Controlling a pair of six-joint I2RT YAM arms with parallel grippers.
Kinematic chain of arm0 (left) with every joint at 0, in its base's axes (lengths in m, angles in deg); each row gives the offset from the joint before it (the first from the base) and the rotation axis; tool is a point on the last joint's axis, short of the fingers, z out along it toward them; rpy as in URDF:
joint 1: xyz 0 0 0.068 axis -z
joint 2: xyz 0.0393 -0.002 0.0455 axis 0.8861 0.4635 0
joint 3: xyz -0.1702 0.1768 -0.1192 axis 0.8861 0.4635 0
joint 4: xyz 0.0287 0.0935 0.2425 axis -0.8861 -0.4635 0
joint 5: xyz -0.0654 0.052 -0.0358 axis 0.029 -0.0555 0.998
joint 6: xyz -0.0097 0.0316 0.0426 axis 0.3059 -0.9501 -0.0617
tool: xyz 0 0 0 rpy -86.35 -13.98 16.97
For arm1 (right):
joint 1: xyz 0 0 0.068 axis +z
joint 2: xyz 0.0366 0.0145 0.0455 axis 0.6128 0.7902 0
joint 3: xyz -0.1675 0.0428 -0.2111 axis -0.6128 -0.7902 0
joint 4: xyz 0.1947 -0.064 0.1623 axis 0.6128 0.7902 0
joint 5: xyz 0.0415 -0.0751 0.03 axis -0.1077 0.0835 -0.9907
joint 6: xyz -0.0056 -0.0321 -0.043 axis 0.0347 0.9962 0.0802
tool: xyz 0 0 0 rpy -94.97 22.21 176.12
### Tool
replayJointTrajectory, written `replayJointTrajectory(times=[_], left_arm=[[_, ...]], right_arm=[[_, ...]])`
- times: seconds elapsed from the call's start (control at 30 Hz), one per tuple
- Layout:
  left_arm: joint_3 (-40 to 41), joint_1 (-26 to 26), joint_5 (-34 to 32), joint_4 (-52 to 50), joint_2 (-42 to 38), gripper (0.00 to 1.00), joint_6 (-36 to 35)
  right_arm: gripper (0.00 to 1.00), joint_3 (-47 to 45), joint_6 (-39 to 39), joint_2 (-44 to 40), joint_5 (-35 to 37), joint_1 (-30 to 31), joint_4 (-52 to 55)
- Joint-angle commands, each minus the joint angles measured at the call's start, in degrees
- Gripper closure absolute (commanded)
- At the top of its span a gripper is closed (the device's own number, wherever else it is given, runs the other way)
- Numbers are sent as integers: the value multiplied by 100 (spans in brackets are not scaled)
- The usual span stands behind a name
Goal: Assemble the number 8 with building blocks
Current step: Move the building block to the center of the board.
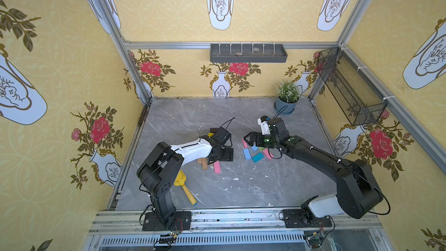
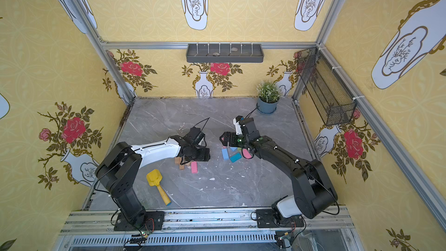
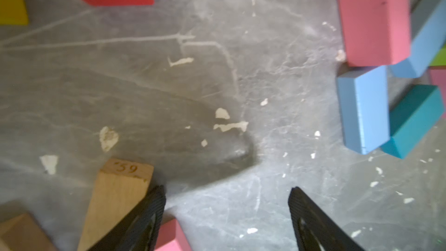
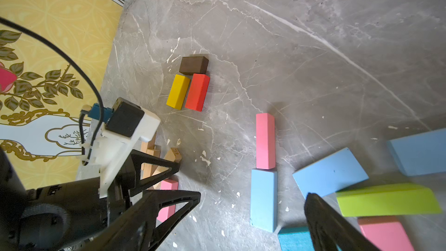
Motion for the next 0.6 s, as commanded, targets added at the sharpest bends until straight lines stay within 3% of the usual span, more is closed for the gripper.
replayJointTrajectory(times=[0.0,0.57], left_arm=[[189,-77,-268,13,-68,17,50],[1649,-999,-706,205,-1160,17,131]], right_arm=[[2,-21,-10,-8,39,-1,-67],[2,-105,-75,40,-71,-15,-190]])
